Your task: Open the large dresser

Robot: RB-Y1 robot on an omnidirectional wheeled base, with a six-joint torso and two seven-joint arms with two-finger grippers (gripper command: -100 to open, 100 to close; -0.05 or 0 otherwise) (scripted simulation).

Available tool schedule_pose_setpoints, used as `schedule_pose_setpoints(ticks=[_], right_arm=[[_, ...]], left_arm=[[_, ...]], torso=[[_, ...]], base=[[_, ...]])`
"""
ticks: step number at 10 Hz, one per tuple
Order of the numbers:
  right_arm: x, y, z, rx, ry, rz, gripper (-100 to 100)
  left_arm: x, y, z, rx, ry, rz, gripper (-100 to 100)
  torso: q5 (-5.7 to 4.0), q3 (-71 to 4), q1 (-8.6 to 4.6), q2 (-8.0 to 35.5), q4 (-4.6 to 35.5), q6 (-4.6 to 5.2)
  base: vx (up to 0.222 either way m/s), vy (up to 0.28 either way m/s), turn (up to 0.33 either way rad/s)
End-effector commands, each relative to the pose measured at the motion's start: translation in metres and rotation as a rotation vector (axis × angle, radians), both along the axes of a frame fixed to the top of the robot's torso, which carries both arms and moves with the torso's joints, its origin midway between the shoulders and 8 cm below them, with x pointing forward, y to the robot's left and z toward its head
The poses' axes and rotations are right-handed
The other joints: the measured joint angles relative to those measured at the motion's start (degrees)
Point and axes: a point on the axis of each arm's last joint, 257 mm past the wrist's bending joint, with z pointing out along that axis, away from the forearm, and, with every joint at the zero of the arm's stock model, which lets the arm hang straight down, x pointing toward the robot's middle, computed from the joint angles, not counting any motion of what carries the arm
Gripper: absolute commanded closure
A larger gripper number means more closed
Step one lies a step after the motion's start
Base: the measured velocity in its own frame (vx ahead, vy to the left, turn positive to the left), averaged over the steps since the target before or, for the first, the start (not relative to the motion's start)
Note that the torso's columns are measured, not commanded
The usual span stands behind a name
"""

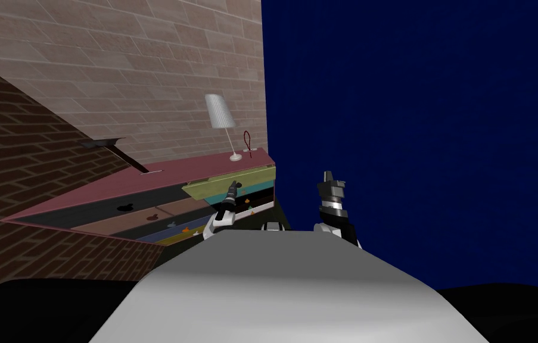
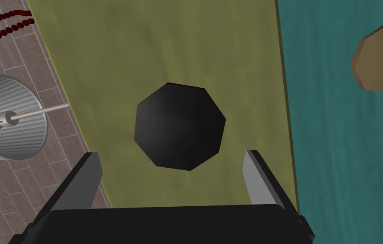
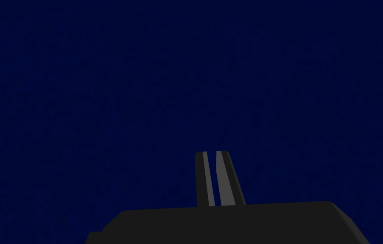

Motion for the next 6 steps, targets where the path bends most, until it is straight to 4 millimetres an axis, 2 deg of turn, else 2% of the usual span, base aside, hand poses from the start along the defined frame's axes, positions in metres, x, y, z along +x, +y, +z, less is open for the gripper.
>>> schedule_pose_setpoints(ticks=[1,5,6], right_arm=[[0.0000,0.0000,0.0000,0.000,0.000,0.000,0],[0.0000,0.0000,0.0000,0.000,0.000,0.000,0],[0.0000,0.0000,0.0000,0.000,0.000,0.000,0]], left_arm=[[0.0039,0.0016,-0.0012,-0.004,0.024,0.002,-100],[0.0065,0.0030,-0.0024,-0.007,0.039,0.004,-100],[0.0065,0.0030,-0.0024,-0.007,0.039,0.004,100]], torso=[[0.00,0.0,0.00,0.0,0.0,0.00],[0.00,0.0,0.00,0.0,0.0,0.00],[0.00,0.0,0.00,0.0,0.0,0.00]], base=[[-0.010,-0.003,-0.003],[-0.006,0.000,-0.002],[0.000,0.000,0.000]])
